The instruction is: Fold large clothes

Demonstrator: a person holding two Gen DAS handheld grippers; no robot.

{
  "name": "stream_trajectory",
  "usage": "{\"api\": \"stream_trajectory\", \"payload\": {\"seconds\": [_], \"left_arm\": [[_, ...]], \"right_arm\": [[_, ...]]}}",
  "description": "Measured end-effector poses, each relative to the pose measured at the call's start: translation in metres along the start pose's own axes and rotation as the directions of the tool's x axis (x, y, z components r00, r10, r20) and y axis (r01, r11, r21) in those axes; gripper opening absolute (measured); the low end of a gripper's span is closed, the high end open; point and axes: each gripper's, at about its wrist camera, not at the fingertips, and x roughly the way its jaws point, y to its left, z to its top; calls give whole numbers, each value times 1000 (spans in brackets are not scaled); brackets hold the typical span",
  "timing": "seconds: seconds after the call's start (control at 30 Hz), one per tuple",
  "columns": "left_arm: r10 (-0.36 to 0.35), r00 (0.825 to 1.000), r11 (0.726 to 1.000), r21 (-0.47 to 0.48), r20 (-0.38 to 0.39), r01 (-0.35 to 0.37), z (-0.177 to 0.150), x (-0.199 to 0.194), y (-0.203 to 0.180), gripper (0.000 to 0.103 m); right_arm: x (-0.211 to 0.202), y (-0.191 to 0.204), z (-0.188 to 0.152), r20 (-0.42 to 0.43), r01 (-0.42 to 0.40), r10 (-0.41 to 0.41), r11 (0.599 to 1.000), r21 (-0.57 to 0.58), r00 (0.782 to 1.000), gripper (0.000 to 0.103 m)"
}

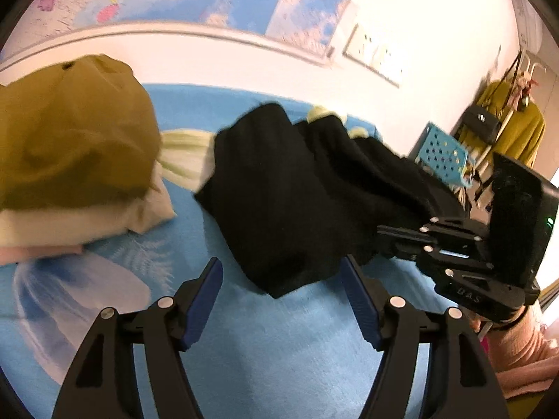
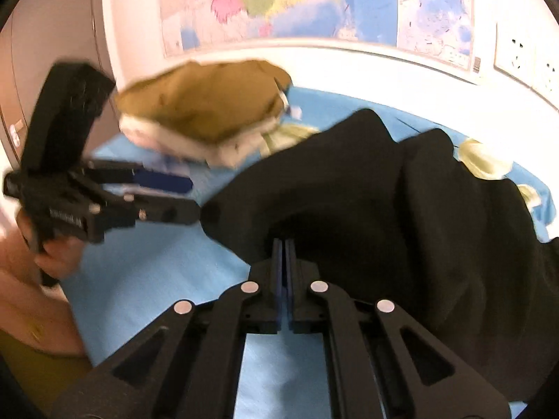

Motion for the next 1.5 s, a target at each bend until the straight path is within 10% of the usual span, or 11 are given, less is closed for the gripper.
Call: {"api": "stream_trajectory", "payload": {"seconds": [0.2, 0.3, 0.37, 0.7, 0.77, 0.87, 1.0, 1.13, 1.27, 1.33, 1.5], "left_arm": [[27, 1000, 999, 24, -2, -27, 4, 1, -1, 69], [4, 1000, 999, 49, -22, -3, 5, 9, -11, 69], [-12, 1000, 998, 66, -24, 14, 9, 13, -18, 73], [31, 993, 982, 187, -118, -9, 42, 81, -68, 77], [60, 985, 984, 176, -160, -31, 42, 99, -65, 70], [65, 983, 986, 164, -170, -36, 40, 105, -61, 64], [72, 983, 981, 189, -170, -39, 38, 93, -60, 46], [51, 987, 980, 199, -151, -20, 45, 75, -62, 52], [26, 996, 979, 205, -88, -7, 68, 68, -71, 70], [30, 994, 977, 211, -101, -8, 79, 80, -77, 70], [60, 985, 979, 201, -163, -26, 85, 119, -79, 65]], "right_arm": [[16, -11, -10, -81, -37, 39, 999, 33, 996, 5], [-30, -22, -13, 8, -39, 38, 999, 38, 999, 39], [-67, -46, -14, 79, -16, 9, 995, 94, 997, 37], [-99, -181, -49, -150, 429, -402, 861, 274, 903, 44], [-85, -181, -51, -186, 457, -422, 860, 227, 887, 42], [-76, -187, -59, -210, 527, -491, 832, 173, 845, 0], [-107, -205, -59, -149, 559, -539, 792, 246, 829, 0], [-126, -219, -56, -106, 476, -470, 813, 335, 877, 1], [-127, -217, -47, -89, 522, -521, 800, 296, 849, 74], [-115, -226, -46, -143, 523, -504, 803, 286, 852, 68], [-93, -251, -46, -204, 501, -459, 816, 288, 865, 5]]}}
